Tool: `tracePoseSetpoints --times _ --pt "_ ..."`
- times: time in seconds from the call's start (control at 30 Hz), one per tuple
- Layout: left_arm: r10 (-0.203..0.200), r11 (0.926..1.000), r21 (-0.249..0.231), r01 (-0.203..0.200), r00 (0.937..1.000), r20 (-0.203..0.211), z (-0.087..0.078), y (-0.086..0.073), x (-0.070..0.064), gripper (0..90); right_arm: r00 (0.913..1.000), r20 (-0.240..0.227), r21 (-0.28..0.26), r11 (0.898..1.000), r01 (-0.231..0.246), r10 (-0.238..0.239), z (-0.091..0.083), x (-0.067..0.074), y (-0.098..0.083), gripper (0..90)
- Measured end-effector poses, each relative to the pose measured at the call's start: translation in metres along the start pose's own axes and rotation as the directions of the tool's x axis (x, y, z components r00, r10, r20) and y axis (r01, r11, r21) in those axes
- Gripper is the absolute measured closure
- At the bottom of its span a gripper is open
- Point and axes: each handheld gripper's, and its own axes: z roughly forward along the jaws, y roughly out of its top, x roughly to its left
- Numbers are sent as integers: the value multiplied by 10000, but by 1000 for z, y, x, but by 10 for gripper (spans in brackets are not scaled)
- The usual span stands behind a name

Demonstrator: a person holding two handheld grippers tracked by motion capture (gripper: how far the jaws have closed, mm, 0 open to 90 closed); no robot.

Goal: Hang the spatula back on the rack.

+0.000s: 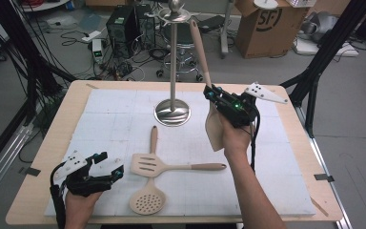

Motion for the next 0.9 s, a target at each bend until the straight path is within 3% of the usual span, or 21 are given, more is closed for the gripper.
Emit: tracePoseSetpoints --times 0.23,0.53,0.9 --pt "-9 10000 -2 9 10000 -27 -2 0 1 146 9996 268 113 9999 23 -26 6 -7 2 785" --pt "-21 10000 -18 20 10000 -62 -2 -1 2 146 9996 194 -189 9996 -218 221 5 -15 8 785" --pt "-49 10000 -31 49 9999 -91 -4 -1 3 146 9998 89 458 9988 -197 194 17 -16 2 785"
